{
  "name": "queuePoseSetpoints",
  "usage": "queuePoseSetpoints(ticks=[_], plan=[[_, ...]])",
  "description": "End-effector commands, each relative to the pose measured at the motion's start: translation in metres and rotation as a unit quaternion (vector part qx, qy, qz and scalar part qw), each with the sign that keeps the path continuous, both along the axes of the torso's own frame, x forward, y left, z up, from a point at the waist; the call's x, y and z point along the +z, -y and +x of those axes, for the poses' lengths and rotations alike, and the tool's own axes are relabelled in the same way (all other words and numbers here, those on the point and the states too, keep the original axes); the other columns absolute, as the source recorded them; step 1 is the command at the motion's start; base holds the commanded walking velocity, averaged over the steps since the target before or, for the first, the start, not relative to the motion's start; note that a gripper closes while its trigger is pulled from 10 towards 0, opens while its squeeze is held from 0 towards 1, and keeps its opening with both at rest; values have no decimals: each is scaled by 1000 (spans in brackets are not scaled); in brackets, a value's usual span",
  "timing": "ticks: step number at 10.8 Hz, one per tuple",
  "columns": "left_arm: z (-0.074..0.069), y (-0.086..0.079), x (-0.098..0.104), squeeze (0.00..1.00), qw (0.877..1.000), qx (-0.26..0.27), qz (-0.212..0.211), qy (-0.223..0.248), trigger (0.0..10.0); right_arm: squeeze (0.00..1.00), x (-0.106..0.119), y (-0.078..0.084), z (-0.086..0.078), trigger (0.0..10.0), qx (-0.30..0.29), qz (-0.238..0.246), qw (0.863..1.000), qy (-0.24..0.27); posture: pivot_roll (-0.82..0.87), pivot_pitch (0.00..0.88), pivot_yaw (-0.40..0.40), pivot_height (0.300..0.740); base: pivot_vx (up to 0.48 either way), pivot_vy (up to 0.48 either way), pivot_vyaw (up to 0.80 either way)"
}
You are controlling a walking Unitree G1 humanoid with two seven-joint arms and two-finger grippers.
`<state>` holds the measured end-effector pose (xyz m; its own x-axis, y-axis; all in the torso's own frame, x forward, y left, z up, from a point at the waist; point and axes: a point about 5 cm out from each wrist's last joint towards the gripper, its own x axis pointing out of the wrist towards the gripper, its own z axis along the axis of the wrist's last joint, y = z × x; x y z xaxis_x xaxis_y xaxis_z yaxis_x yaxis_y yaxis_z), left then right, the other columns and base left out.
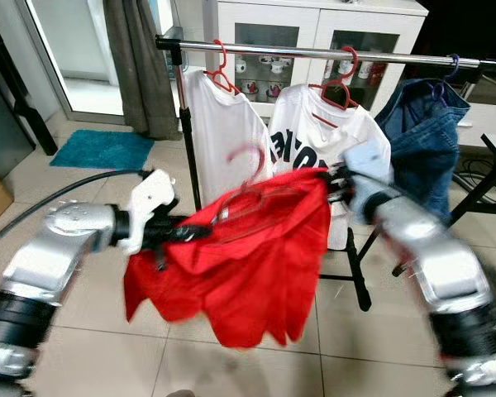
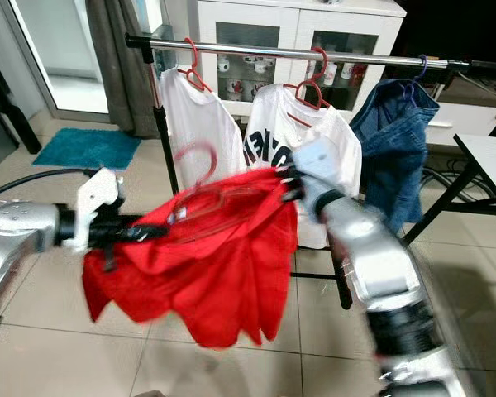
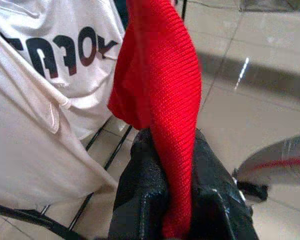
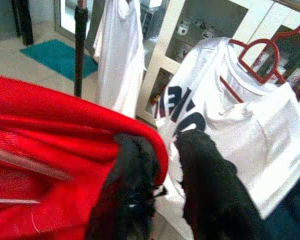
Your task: Hang hanger
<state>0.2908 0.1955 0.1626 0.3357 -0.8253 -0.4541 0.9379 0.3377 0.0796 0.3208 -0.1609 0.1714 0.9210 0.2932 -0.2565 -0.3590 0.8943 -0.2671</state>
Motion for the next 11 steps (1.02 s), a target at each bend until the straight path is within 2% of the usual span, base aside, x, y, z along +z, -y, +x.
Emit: queuePoseSetpoints(ticks=[1,2,3,4,5,6,7,8,9,10,11], plan=[[-1,-10,4,0,1000,4,13,-2,0,0,10,31,5,0,-57,-16,998,19,-19,0,-12,740,0,0,0],[-1,-11,10,0,1000,4,0,6,0,0,9,33,5,0,-44,-23,999,12,-16,0,-16,740,0,0,0],[-2,-11,13,0,1000,1,-7,11,0,0,7,27,2,0,-20,-30,999,4,-14,0,-18,740,0,0,0],[-1,-12,15,0,1000,6,-9,20,0,0,0,16,-2,10000,17,-41,999,-12,-8,0,-22,740,0,0,0],[-1,-12,15,0,1000,5,-10,20,0,0,-3,13,-4,10000,35,-40,998,-19,-8,0,-23,740,0,0,0],[-1,-13,15,0,1000,4,-7,20,0,1000,0,14,-11,10000,76,-25,996,-26,-10,0,-20,740,0,0,0],[0,-14,16,0,1000,5,-6,20,0,1000,3,17,-13,10000,89,-28,995,-25,-11,0,-19,740,0,0,0],[0,-14,16,0,1000,3,-6,20,0,1000,9,22,-19,10000,131,-30,991,-25,-12,0,-17,740,0,0,0],[0,-13,16,0,1000,-4,-6,19,0,1000,17,21,-32,10000,210,-37,977,-21,-15,0,-14,740,0,0,0],[-1,-12,17,0,1000,-12,-9,18,0,1000,25,19,-40,10000,258,-33,966,-16,-17,0,-10,740,0,0,0],[-3,-9,18,0,999,-29,-16,15,0,1000,39,7,-45,10000,300,9,954,6,-17,0,-9,740,0,0,0]])
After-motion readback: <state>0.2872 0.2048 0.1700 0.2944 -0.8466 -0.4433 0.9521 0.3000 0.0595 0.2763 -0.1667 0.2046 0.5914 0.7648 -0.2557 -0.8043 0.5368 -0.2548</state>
